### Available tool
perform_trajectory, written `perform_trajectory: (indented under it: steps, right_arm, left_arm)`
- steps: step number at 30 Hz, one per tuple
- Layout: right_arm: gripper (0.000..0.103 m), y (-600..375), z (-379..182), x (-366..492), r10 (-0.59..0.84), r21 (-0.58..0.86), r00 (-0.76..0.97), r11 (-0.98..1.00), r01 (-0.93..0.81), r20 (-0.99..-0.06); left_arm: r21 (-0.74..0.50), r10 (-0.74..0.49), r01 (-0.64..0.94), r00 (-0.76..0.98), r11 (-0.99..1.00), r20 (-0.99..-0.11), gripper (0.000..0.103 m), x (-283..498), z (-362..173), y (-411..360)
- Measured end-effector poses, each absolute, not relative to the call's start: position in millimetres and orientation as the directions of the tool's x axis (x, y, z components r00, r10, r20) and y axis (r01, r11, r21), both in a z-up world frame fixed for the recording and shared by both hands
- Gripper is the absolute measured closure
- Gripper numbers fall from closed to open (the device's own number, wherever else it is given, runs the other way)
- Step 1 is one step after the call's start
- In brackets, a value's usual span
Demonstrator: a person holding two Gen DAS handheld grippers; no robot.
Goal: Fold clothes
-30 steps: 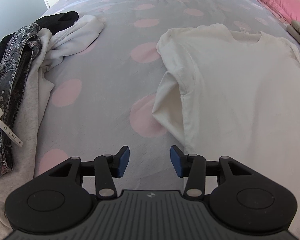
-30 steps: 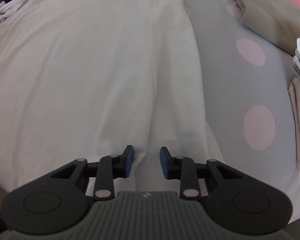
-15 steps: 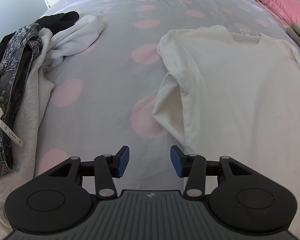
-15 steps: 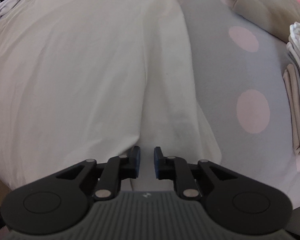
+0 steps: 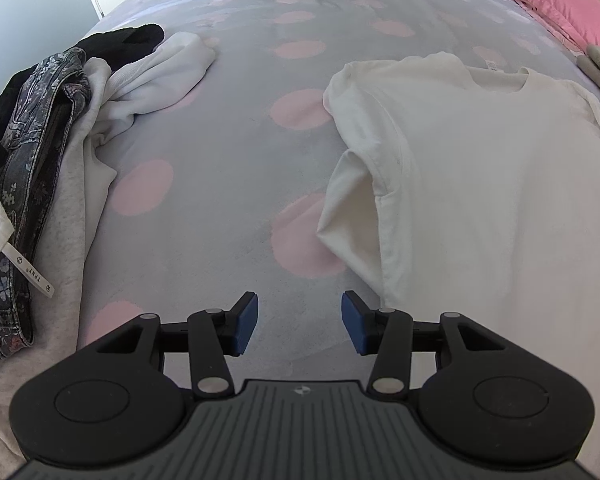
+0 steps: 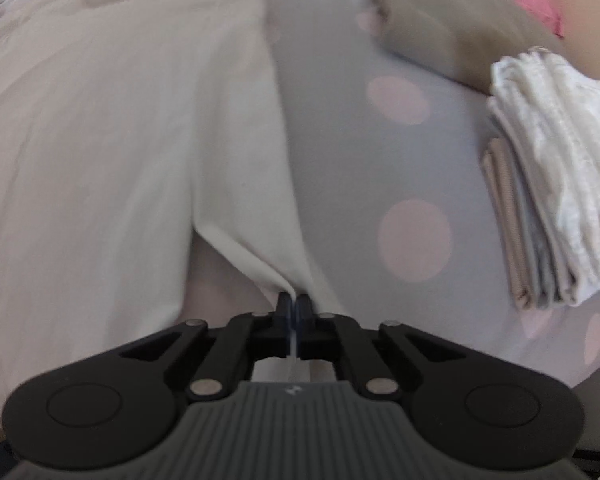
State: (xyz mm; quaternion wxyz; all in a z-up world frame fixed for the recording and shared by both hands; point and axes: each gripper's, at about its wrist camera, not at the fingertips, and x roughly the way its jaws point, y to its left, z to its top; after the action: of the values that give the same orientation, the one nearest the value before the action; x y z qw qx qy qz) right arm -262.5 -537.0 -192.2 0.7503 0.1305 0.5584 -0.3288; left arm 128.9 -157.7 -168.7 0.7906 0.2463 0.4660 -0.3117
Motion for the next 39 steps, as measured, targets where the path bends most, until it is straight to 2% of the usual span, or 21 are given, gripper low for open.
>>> perform_trajectory:
  steps: [7,11,15,16,17,19,25,32,39]
  right_arm:
    - [0.101,-584,-156,-286,-0.649,-0.393,0.026,0.491,0.777,-0.760]
    - [0.101,-603,-159,-292,-0.702,-0.485,-0.079,0.403,0.776,-0.708]
    - [0.097,-590,-154,-285,-0.712,-0.451,-0.021,0.421,0.787,-0.702]
    - [0.089,-586,-152,-283,-0.715,-0.442,-0.006,0.425,0.790,-0.700]
    - [0.075,-583,-151,-282,-0.717,-0.433,0.008,0.430,0.792,-0.697]
    - [0.067,-576,-148,-278,-0.721,-0.414,0.038,0.440,0.797,-0.692]
    - [0.067,-547,-152,-242,-0.687,-0.369,0.167,0.560,0.742,-0.707]
    - [0.067,-505,-177,-175,-0.618,-0.420,0.280,0.738,0.528,-0.734]
    - [0.067,-490,-193,-147,-0.603,-0.469,0.312,0.783,0.408,-0.734]
  left_arm:
    - [0.108,-0.244,0.725,0.364,0.680,-0.899,0.059,131,-174,-156]
    - [0.106,-0.244,0.729,0.358,0.677,-0.901,0.059,133,-176,-155]
    - [0.084,-0.256,0.738,0.336,0.670,-0.907,0.059,136,-180,-157]
    - [0.079,-0.259,0.741,0.330,0.667,-0.908,0.058,137,-181,-158]
    - [0.071,-0.263,0.744,0.322,0.664,-0.909,0.057,137,-182,-158]
    - [0.048,-0.276,0.750,0.302,0.660,-0.913,0.054,138,-185,-160]
    - [0.003,-0.302,0.738,0.280,0.675,-0.911,0.054,145,-195,-167]
    - [-0.131,-0.399,0.714,0.221,0.688,-0.890,0.054,154,-185,-177]
    - [-0.320,-0.494,0.530,0.225,0.785,-0.840,0.054,191,-176,-160]
